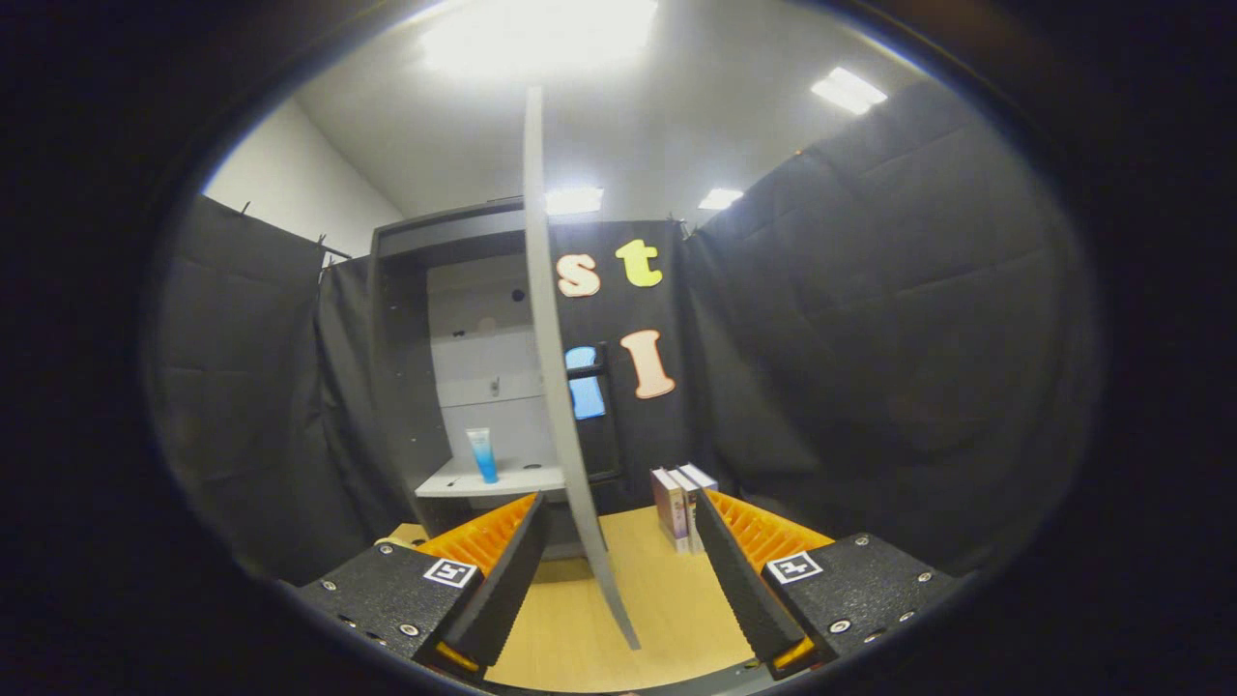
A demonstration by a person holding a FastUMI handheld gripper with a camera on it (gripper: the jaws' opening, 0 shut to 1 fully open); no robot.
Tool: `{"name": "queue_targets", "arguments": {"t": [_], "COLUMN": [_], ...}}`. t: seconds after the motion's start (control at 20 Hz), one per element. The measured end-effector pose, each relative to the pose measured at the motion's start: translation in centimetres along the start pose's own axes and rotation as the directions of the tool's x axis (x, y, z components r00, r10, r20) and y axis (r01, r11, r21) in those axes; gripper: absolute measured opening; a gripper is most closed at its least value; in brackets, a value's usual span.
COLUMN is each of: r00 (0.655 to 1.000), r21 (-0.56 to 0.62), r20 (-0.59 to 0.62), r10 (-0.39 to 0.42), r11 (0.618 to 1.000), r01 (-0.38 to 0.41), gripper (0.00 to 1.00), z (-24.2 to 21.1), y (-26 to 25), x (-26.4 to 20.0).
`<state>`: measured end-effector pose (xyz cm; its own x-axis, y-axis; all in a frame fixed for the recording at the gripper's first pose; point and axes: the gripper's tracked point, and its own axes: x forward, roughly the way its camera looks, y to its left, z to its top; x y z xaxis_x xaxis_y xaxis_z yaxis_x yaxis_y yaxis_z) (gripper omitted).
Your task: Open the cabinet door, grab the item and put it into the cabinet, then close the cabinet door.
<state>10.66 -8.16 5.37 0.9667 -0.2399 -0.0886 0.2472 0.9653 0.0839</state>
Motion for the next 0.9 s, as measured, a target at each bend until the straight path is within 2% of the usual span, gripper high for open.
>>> {"name": "queue_targets", "arguments": {"t": [0.2,0.45,0.65,0.8,0.9], "r00": [0.993,0.962,0.960,0.977,0.975], "r21": [0.023,0.011,-0.007,0.005,-0.033], "r20": [0.037,0.074,0.049,0.015,0.033], "r10": [-0.116,-0.263,-0.275,-0.211,-0.220], "r11": [0.993,0.965,0.961,0.977,0.975], "r01": [0.115,0.263,0.276,0.211,0.222], "gripper": [0.94,0.94,0.94,0.95,0.92], "z": [1.7,3.1,2.6,1.8,1.8], "y": [-3.8,-7.1,-6.6,-4.2,-4.1], "x": [1.9,5.5,8.2,9.6,9.7]}}
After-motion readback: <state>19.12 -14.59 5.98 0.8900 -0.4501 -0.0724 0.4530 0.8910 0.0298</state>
